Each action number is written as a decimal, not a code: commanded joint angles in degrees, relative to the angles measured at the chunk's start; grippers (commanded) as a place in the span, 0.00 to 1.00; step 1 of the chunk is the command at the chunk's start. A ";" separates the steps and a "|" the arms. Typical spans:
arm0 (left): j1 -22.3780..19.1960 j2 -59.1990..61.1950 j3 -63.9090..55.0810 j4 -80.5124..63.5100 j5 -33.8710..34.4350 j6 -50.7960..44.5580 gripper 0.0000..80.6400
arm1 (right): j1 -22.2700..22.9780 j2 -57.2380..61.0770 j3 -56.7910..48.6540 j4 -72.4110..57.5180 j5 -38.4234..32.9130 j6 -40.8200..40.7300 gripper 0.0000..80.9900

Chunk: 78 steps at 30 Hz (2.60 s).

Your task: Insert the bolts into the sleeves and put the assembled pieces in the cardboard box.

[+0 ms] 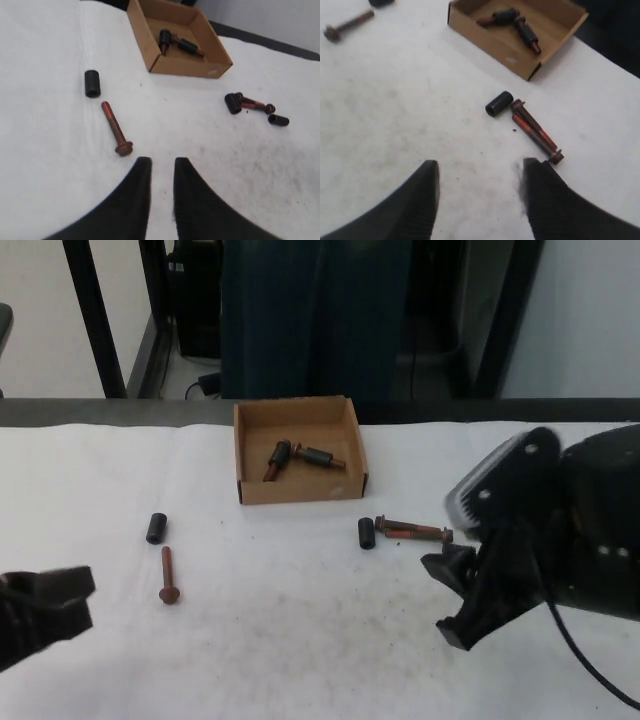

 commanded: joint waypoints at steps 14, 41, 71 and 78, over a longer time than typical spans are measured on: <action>-4.61 11.42 -2.77 -0.97 -4.06 5.19 0.20 | -7.03 20.13 -18.17 14.01 7.96 -28.85 0.54; -4.61 11.42 -2.77 -3.95 -4.06 5.38 0.20 | -12.02 27.42 -24.55 15.50 19.36 -18.04 0.36; -4.61 11.42 -2.77 -5.93 -3.71 3.80 0.20 | -1.83 27.05 -24.55 5.50 19.21 -22.91 0.36; -4.50 11.42 -2.77 -5.93 -3.71 3.18 0.20 | -4.01 27.05 -28.61 24.01 5.97 -19.13 0.36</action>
